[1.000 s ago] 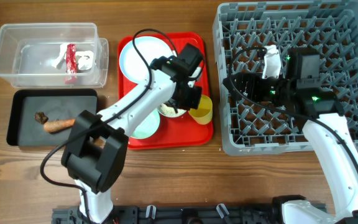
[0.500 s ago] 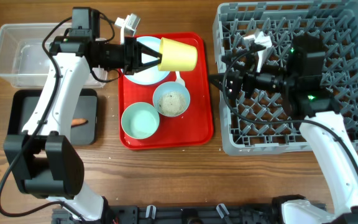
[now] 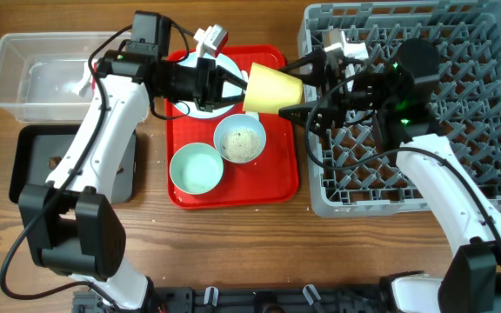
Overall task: Sort waste into correct bins and load items into the dishwasher rack
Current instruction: 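Grasp the yellow cup with the right gripper and lift it, then lower the yellow cup into the dish rack and open the right gripper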
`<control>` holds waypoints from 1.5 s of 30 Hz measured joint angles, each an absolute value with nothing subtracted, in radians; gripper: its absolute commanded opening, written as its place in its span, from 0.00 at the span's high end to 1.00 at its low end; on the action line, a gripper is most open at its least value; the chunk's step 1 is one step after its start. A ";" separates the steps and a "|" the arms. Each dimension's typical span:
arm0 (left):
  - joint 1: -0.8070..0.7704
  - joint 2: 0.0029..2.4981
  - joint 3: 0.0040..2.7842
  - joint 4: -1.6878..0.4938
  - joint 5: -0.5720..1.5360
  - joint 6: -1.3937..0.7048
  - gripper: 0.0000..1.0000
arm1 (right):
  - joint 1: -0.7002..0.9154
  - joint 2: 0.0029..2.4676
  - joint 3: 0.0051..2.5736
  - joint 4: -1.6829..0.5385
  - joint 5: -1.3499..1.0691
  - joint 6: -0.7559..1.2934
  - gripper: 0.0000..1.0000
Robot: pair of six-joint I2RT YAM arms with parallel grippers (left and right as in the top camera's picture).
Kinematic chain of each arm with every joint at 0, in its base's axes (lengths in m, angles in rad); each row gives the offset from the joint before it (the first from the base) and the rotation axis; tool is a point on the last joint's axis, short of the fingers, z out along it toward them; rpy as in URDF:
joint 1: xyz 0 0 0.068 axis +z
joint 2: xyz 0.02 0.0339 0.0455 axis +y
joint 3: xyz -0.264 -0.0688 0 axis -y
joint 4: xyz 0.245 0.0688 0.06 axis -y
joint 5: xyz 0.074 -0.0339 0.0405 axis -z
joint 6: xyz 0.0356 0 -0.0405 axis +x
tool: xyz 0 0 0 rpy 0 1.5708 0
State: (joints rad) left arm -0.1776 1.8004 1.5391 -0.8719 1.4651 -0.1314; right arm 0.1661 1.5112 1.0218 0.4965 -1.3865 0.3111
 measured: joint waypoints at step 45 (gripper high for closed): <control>-0.203 1.800 1.539 -0.879 0.697 -0.124 0.44 | 0.038 1.431 1.269 -0.778 -0.555 0.295 0.57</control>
State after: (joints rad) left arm -0.2028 1.8004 1.5391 -0.8791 0.6968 -0.1242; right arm 0.0380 1.4315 1.2686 -0.7776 -0.5549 0.2951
